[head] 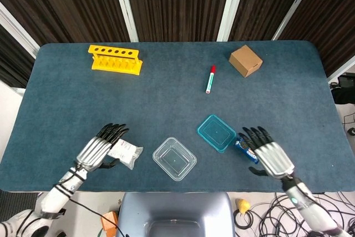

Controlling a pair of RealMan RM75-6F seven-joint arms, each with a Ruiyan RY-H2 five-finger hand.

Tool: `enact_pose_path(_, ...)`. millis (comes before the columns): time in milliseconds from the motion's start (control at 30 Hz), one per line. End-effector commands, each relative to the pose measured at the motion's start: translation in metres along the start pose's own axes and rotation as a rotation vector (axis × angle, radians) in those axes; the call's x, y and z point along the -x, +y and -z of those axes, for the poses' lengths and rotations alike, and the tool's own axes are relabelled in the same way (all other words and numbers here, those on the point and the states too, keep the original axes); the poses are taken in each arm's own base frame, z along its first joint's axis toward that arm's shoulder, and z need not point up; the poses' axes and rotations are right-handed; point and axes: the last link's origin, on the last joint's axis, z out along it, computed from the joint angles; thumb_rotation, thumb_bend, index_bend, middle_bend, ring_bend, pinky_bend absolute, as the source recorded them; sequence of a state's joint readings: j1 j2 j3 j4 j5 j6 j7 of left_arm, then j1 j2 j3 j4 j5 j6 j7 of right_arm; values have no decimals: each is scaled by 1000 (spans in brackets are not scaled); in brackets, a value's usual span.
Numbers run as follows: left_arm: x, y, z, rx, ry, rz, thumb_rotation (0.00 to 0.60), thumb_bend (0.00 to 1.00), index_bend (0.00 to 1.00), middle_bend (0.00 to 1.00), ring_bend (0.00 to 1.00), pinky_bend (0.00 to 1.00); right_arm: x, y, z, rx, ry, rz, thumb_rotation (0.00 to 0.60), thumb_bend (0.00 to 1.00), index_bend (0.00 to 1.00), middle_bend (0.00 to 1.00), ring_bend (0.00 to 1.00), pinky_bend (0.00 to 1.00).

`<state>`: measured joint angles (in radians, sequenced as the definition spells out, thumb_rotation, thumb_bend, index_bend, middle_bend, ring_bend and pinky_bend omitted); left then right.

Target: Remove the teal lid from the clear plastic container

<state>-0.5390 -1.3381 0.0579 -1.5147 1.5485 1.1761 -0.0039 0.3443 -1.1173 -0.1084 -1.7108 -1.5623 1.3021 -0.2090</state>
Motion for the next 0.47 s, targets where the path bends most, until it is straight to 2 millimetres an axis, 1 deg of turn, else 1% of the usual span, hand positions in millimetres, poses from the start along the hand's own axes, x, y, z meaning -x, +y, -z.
enact_pose_path(33,-5,-21,80,-152,-36,-142,600,281,0,0,0,1,0,29,80,176,20,13,600,101,0,0,0,0)
enact_pose_path(100,-9,-25,104,-209,35,-159,600,285,0,0,0,0,2,40,101,237,69,-21,600,101,0,0,0,0)
enact_pose_path(167,-11,-29,116,-225,134,-173,600,293,0,0,0,0,1,46,111,261,97,-9,600,101,0,0,0,0)
enact_pose_path(200,-9,-34,119,-240,168,-195,600,302,0,0,0,0,-3,47,112,258,129,-13,600,101,0,0,0,0)
enact_pose_path(267,-9,-36,120,-238,170,-216,600,315,0,0,0,0,-6,50,111,267,165,-26,600,101,0,0,0,0)
enact_pose_path(333,-10,-39,121,-235,182,-181,600,320,0,0,0,0,-4,53,109,285,161,-17,600,101,0,0,0,0)
enact_pose_path(467,-11,-40,124,-249,166,-183,600,320,0,0,0,0,-4,54,107,287,160,-14,600,101,0,0,0,0)
